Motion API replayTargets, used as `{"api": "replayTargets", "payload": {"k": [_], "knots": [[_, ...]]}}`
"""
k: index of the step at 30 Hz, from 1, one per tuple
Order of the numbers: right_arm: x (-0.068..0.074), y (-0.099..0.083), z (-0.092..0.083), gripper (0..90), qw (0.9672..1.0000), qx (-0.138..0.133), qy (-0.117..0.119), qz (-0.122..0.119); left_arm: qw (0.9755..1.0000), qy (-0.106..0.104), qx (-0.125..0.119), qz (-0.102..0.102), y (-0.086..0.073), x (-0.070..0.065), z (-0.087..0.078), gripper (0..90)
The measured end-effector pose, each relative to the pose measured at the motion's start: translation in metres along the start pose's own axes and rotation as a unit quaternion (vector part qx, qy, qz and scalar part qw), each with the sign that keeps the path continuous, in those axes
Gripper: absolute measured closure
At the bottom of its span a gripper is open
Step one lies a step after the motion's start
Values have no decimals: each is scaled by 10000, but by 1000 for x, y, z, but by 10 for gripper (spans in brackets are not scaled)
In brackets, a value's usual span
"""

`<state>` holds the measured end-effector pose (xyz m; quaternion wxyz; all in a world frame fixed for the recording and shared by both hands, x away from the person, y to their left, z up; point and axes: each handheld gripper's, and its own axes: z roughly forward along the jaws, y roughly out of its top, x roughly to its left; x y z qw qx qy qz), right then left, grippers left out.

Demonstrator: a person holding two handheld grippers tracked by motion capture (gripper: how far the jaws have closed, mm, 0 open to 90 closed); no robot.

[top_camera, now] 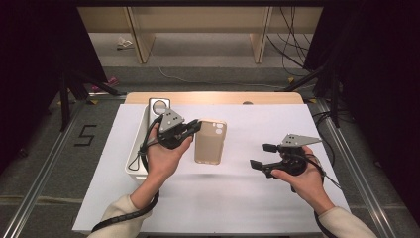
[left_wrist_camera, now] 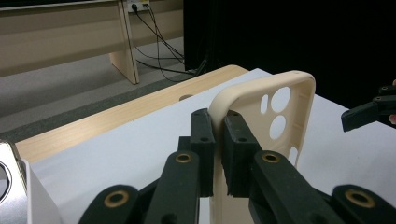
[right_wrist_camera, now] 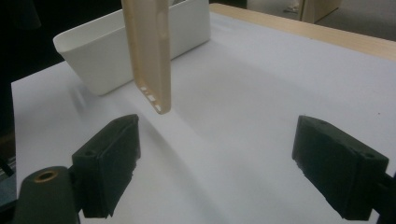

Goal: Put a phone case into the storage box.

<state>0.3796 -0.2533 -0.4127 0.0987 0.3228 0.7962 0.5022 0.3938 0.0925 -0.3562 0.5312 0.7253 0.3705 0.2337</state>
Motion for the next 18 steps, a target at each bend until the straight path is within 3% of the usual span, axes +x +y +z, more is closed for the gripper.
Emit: {"api": "replayTargets", "payload": {"k": [18], "knots": [[-3,-8,-12,160,9999,-5,-100,67,10000,31,-54,12,3,4,-3,834]]}}
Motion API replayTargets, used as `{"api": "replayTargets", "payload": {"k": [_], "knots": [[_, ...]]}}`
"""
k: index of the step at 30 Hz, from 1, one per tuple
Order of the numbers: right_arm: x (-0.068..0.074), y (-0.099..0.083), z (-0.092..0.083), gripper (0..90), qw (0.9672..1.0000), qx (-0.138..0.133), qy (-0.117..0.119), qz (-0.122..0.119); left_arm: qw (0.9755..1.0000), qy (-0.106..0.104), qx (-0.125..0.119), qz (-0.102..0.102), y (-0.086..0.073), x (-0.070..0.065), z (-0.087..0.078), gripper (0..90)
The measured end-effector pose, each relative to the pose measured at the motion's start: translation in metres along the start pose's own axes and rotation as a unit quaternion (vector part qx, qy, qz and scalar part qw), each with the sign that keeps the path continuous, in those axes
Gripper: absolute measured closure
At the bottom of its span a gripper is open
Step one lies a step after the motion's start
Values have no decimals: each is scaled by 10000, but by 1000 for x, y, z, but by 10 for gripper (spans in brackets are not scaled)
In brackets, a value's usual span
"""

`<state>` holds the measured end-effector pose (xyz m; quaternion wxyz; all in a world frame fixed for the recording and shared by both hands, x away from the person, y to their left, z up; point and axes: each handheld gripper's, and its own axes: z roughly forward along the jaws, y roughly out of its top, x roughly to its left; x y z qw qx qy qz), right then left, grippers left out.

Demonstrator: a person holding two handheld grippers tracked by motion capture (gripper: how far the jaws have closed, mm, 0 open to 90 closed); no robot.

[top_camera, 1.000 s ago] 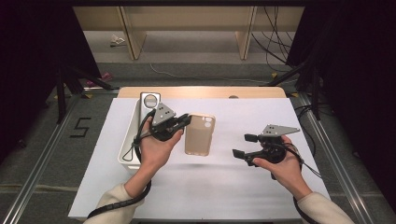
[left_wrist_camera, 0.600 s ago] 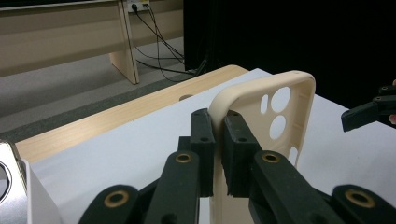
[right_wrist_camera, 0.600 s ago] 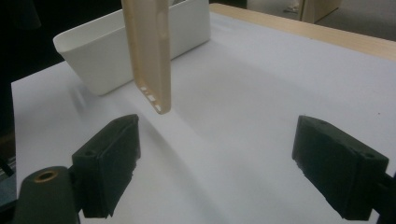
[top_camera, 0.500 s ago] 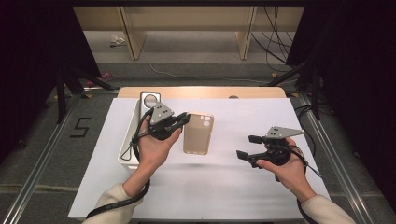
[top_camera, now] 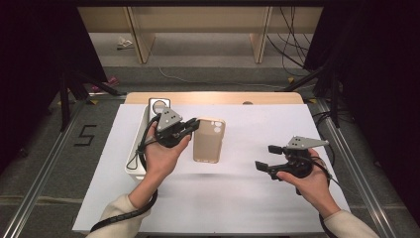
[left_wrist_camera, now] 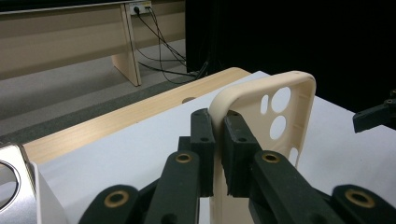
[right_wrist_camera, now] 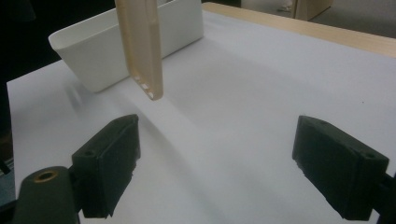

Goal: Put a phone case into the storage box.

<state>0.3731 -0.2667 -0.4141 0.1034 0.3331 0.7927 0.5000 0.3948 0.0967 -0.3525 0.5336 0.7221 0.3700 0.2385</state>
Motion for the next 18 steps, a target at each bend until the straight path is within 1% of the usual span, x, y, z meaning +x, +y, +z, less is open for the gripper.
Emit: {"api": "replayTargets", "payload": {"k": [8,18], "knots": [[1,-2,-4,160,10000,-8,-15,-23,10000,31,-36,0,2,3,-2,834],[1,-5,-7,160,10000,4,-32,6,9999,90,-107,-1,6,8,-7,835]]}}
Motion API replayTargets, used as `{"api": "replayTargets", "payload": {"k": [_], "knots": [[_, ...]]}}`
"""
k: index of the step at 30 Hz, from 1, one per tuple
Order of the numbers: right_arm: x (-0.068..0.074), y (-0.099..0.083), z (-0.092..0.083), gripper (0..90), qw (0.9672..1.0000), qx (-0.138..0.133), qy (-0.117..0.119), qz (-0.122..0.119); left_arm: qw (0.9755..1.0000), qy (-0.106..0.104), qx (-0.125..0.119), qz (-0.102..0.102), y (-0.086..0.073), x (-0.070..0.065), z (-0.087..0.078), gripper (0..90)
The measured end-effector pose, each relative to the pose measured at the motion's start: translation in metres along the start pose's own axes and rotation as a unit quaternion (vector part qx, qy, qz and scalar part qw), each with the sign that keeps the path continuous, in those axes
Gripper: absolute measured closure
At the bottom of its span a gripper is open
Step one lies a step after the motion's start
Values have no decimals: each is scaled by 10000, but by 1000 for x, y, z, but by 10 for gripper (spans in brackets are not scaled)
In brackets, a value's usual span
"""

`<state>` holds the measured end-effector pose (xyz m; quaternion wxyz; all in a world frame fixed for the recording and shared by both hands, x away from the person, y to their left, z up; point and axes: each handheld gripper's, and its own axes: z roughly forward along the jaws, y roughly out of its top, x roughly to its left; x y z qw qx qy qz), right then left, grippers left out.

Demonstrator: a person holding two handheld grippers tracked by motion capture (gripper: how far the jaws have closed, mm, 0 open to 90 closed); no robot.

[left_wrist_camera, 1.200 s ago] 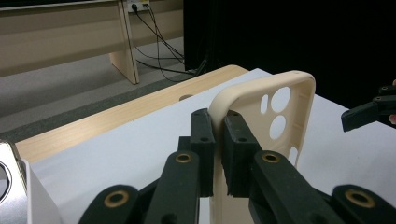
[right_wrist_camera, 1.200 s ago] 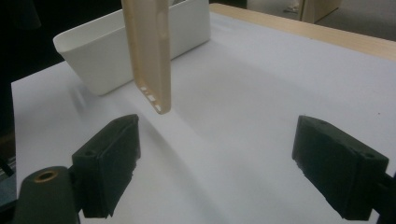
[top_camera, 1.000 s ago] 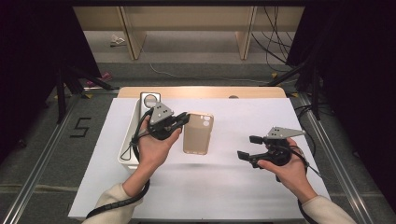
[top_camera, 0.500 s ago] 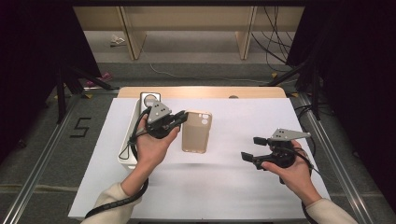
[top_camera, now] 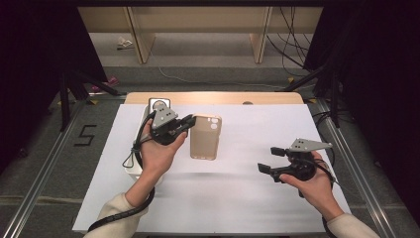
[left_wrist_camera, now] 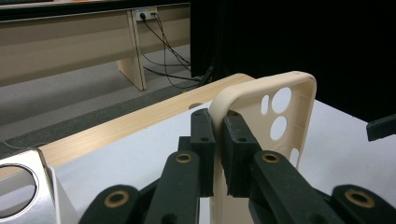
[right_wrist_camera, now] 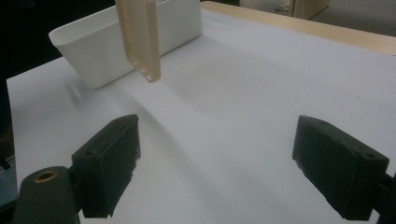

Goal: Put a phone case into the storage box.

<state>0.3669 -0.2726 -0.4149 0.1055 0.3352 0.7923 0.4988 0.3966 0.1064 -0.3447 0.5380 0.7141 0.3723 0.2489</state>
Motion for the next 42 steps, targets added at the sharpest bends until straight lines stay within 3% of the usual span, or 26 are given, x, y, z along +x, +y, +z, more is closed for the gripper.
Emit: {"api": "replayTargets", "payload": {"k": [23,42], "knots": [[-1,-3,0,159,10000,38,-27,41,9998,100,-171,14,15,18,-19,836],[-2,-3,1,159,10000,8,-17,90,9992,335,-211,-94,24,45,-37,836]]}}
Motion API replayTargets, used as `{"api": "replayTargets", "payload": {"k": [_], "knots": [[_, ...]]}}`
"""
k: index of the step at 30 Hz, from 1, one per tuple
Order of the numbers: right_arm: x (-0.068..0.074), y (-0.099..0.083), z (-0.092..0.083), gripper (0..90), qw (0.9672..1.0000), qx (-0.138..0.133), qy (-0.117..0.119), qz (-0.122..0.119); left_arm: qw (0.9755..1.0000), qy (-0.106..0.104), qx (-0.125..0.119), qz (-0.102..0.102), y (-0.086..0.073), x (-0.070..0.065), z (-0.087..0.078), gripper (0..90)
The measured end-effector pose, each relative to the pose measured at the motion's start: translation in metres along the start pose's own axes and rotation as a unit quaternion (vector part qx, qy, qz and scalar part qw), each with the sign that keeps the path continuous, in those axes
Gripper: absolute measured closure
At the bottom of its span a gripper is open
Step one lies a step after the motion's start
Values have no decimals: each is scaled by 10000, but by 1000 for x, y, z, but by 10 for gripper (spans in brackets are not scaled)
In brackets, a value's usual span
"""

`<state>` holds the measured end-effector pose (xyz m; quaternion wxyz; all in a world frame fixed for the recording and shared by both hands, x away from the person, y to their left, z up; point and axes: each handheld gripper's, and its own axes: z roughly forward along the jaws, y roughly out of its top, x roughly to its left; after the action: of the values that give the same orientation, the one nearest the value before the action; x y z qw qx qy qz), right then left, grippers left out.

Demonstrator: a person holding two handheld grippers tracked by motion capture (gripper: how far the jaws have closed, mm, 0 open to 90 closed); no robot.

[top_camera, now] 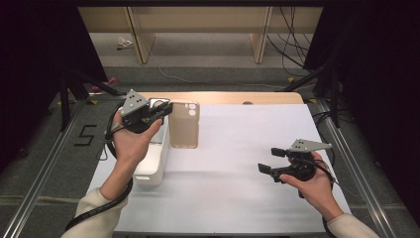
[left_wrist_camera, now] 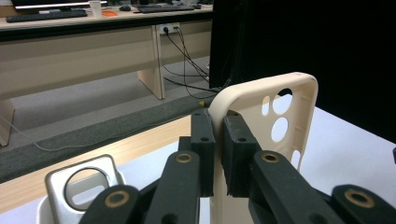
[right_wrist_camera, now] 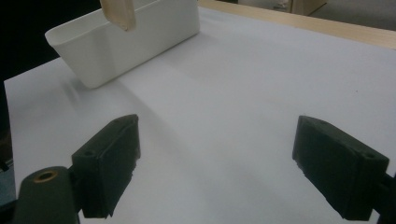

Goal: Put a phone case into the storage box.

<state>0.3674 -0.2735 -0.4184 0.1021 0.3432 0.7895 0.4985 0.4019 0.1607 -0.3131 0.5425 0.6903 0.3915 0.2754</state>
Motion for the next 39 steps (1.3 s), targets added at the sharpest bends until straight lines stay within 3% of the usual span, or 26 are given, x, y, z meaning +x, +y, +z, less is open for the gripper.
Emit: {"api": "replayTargets", "payload": {"k": [23,39], "knots": [[0,0,0,159,10000,7,-2,12,9993,359,-24,-58,7,33,-20,836],[0,0,1,159,10000,6,-2,18,9980,627,23,-122,4,58,-29,836]]}}
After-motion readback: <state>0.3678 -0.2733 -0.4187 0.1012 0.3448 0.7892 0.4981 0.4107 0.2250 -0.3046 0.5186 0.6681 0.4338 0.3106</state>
